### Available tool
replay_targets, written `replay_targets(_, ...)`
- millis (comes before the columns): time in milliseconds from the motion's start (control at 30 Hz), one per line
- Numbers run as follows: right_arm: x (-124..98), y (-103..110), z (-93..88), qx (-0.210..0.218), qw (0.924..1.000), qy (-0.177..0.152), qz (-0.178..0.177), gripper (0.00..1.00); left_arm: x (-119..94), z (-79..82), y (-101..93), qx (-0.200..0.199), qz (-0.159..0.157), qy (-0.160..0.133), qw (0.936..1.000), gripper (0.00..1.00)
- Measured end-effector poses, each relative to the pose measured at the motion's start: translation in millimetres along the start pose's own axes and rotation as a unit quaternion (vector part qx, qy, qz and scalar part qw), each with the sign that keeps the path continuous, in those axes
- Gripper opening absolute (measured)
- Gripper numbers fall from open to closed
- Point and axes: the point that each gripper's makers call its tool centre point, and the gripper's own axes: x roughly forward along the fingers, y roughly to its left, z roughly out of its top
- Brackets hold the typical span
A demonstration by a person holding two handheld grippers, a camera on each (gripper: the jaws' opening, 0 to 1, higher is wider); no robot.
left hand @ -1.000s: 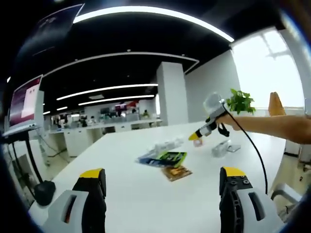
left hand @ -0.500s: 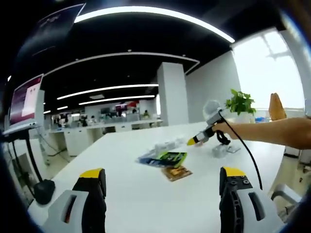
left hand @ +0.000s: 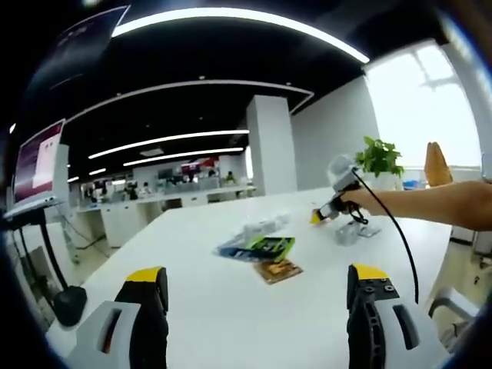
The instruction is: Arrange the skincare products in the storage area until every visible bottle or jar stands upright without overlapping.
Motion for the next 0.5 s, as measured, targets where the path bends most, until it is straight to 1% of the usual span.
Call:
replay_targets(100,-2.1,-9.7,-1.7,-0.003,1.0000,0.005,-0.003,0.31,0.6,-0.4,-0.6,0.001,-0.001,0.001,1.0000,0.99)
replay_targets(200,-5.9,-20.1,-4.5,0.013,0.9999,0.010,-0.004,0.27,2.9,-0.5,-1.9,-0.001,-0.002,0.001,1.0000,0.99)
replay_targets(267,-4.2,-27.7,-3.0,0.012,0.9998,0.012,-0.008,0.26,4.4,-0.3,-4.1,-0.002,-0.005,0.001,1.0000,0.99)
replay_targets(333,-7.2,-28.8,-5.3,0.011,0.9998,0.011,-0.010,0.26,5.8,-0.2,-6.3,0.001,-0.008,0.001,1.0000,0.99)
replay_targets(400,-6.0,-29.9,-4.4,0.018,0.9998,0.003,-0.006,0.27,7.4,1.3,-6.4,0.000,-0.006,-0.001,1.0000,0.99)
replay_targets(433,-3.2,-28.2,-0.4,0.033,0.9994,-0.014,-0.005,0.33,8.0,2.5,-6.5,-0.001,-0.006,-0.004,1.0000,0.99)
replay_targets(467,0.4,-25.6,3.7,0.051,0.9981,-0.033,-0.001,0.52,8.4,3.5,-6.6,-0.004,-0.007,-0.006,1.0000,0.99)
replay_targets(500,3.0,-24.7,4.8,0.061,0.9974,-0.038,-0.002,0.70,8.4,4.1,-6.5,-0.006,-0.007,-0.007,0.9999,0.99)
